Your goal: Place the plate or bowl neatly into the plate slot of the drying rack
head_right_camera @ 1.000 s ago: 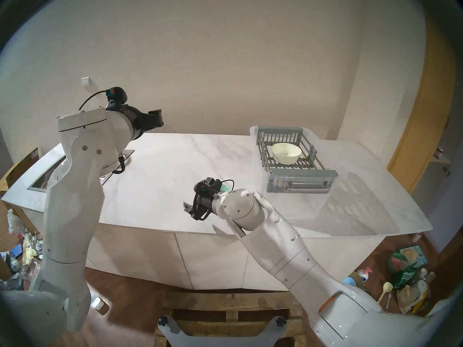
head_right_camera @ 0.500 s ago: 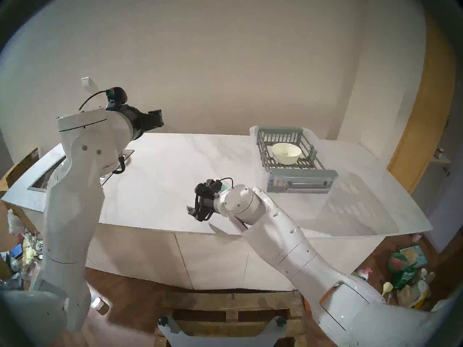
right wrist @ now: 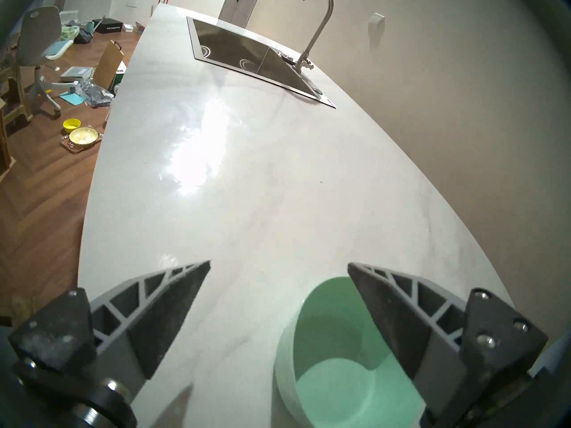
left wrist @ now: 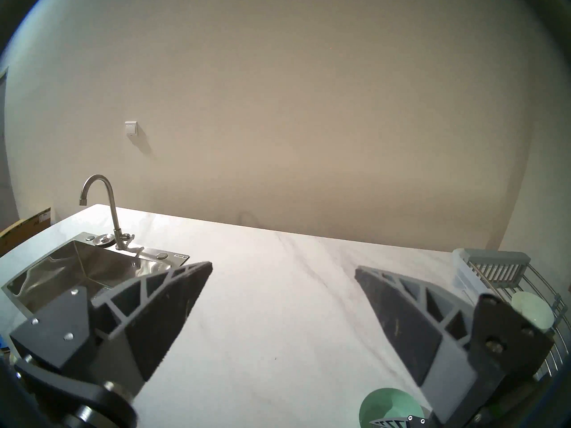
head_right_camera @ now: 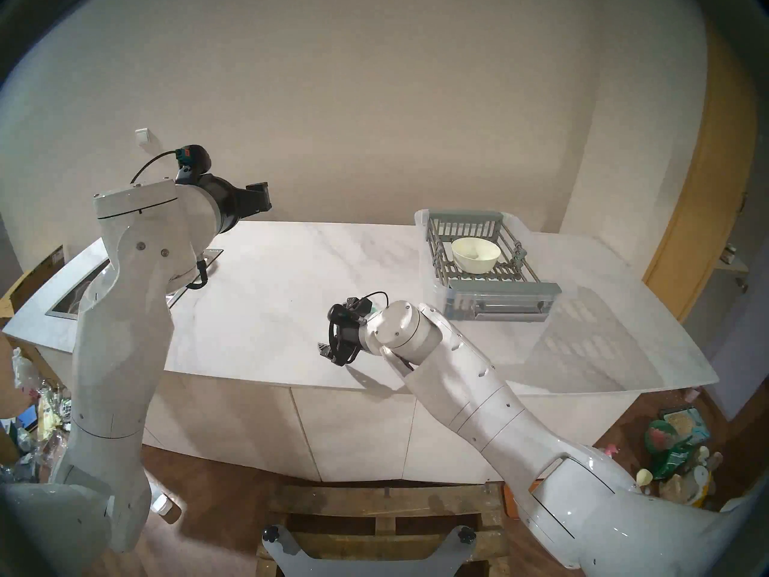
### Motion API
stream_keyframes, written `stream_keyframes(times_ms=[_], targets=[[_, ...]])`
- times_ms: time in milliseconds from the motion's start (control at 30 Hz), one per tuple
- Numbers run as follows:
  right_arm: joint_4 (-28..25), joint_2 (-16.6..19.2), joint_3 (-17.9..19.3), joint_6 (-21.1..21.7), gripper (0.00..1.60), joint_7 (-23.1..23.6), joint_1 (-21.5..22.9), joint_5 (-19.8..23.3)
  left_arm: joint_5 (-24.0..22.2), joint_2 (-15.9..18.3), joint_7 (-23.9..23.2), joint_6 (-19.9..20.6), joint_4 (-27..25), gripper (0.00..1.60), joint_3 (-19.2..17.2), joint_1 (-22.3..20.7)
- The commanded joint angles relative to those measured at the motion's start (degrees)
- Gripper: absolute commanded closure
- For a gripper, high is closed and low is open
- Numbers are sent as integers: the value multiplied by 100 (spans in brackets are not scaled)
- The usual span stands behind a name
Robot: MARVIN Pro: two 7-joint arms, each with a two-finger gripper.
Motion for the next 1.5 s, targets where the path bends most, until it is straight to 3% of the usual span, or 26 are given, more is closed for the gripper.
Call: stream_keyframes(times_ms=[0,667,1000,1467], targets=[[-19,-69,49,-55,0,64,304,-12,63,-22,471,-8,-127,0,-52,-110],[265,-6,-43,339,0,651,582,-206,29,-33,553,-8,-129,0,-40,-121],[306,-30,-5,389,0,749,597,-226,35,-34,544,-8,-129,0,-42,-119],[411,-95,-4,811,0,883,716,-356,45,-36,532,-8,-129,0,-44,-117]])
